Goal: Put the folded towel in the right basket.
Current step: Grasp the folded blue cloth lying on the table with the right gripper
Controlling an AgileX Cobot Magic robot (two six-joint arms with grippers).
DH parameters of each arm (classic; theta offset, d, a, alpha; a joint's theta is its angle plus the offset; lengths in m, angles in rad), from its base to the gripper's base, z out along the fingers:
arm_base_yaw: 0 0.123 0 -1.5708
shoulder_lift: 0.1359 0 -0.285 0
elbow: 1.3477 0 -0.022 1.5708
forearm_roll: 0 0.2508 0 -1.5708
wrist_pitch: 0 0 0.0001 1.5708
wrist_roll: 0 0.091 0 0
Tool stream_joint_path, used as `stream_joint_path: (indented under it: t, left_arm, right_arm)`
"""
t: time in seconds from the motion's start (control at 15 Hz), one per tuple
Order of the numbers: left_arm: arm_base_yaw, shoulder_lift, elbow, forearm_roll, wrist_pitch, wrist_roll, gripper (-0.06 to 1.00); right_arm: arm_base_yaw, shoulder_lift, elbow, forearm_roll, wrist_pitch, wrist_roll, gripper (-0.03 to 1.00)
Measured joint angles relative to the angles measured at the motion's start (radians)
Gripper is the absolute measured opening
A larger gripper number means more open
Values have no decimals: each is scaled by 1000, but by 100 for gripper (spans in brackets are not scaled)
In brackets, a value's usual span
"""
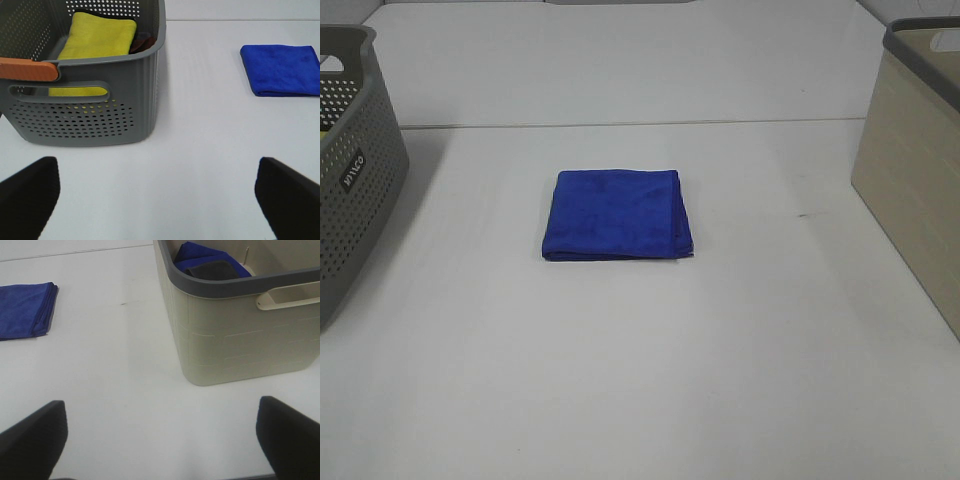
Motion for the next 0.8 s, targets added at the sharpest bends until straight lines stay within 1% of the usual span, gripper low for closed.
stream_joint_path:
  t: [0.8]
  left_arm:
    - [0,0,0,0,0,0,99]
  right_arm:
    - [0,0,0,0,0,0,97]
